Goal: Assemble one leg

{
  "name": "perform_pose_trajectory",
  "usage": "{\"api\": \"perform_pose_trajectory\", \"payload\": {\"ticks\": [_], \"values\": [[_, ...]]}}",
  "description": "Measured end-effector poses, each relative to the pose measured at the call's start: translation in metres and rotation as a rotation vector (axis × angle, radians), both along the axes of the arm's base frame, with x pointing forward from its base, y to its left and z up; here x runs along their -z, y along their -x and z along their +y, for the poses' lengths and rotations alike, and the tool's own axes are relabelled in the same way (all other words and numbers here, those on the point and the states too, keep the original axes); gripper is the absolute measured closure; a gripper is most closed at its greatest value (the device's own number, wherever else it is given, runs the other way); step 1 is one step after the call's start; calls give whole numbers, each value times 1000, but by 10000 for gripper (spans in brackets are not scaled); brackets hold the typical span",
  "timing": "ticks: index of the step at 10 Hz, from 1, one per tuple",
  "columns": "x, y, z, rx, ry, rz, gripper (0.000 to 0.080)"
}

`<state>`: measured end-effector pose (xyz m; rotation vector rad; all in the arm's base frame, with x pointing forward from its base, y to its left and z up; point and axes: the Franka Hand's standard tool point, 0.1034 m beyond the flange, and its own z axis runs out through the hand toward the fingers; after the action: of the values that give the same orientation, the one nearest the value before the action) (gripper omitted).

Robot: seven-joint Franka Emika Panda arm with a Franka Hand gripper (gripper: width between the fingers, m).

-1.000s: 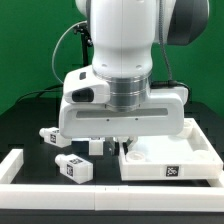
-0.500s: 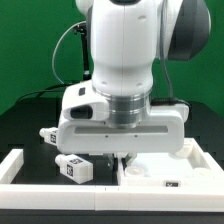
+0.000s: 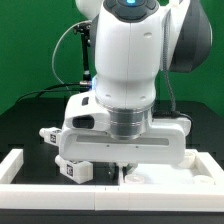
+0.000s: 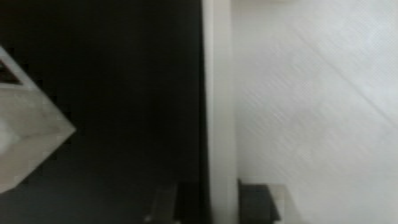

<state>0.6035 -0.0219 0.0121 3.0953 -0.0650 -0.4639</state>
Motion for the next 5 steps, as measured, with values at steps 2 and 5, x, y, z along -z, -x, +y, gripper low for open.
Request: {"api": "perform_pose_trajectory", "payload": {"ticks": [2, 5], "values": [[0, 0, 0, -2, -1, 0, 744], [0, 1, 0, -3, -2, 3, 527]]}}
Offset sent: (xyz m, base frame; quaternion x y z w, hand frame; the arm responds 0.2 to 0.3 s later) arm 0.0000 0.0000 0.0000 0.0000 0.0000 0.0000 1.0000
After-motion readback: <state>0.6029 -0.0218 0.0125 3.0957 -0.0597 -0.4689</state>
